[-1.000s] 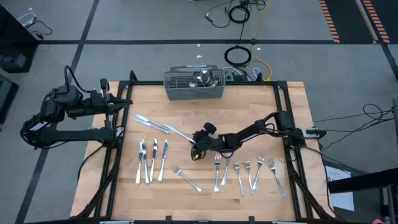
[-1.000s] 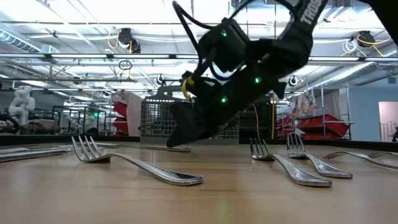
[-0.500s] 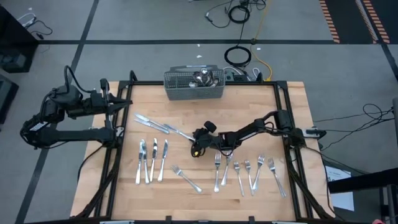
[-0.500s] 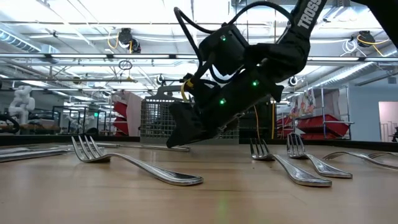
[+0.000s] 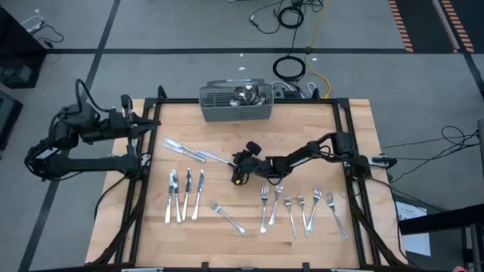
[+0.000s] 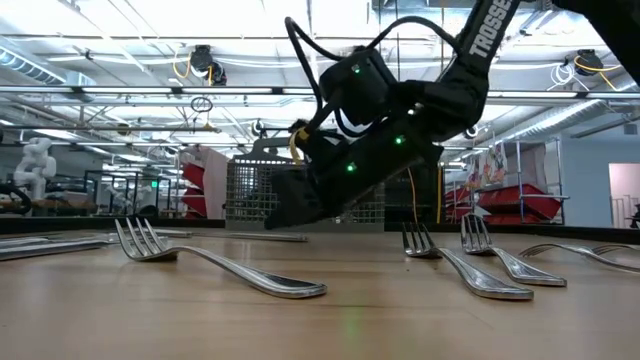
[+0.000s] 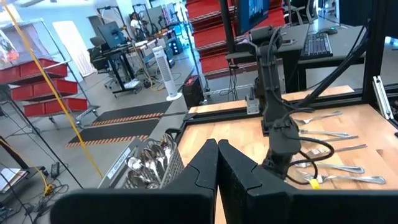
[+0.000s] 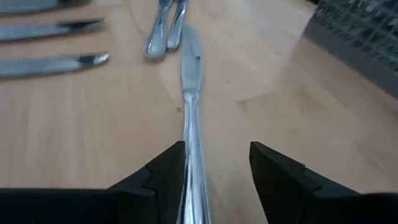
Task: Sort silverware
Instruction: Put the silver knife into the gray utensil holder
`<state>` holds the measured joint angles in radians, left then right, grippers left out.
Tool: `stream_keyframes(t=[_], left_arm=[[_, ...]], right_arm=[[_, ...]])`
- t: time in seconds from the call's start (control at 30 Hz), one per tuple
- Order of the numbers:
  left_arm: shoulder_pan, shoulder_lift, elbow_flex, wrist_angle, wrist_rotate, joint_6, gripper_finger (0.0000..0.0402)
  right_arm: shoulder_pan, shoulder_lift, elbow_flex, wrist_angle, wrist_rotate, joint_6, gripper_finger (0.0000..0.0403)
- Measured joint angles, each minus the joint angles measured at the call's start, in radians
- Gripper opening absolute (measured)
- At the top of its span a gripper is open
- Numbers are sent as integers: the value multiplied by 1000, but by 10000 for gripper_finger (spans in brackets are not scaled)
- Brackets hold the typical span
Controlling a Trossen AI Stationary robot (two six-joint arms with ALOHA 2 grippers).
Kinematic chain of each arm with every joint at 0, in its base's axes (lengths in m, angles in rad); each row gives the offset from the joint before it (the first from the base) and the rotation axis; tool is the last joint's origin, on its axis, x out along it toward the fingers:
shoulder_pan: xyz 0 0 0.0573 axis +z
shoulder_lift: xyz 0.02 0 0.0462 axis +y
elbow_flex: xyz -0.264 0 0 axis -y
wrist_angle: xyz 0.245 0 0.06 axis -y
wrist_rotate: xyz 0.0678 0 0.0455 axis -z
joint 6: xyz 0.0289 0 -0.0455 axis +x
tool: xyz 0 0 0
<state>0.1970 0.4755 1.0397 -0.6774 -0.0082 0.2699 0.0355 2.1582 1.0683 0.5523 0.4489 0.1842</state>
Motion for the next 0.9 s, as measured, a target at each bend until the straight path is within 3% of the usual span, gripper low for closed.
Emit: stream_keyframes(t=[0.33, 0.47, 0.6, 0.77, 0.9], left_arm=[[0, 0, 0, 15, -11, 29, 10], [0, 0, 0, 15, -27, 31, 10], [0, 0, 0, 15, -27, 27, 10], [0, 0, 0, 14, -27, 24, 10], [0, 0, 0, 13, -27, 24, 10]], right_arm=[[14, 92, 2, 100, -2, 76, 169], [4, 97, 8, 0, 2, 201, 161], [-8, 125, 9, -3, -16, 277, 124], [-32, 132, 10, 10, -117, 353, 27], [-40, 137, 11, 41, -154, 328, 11]])
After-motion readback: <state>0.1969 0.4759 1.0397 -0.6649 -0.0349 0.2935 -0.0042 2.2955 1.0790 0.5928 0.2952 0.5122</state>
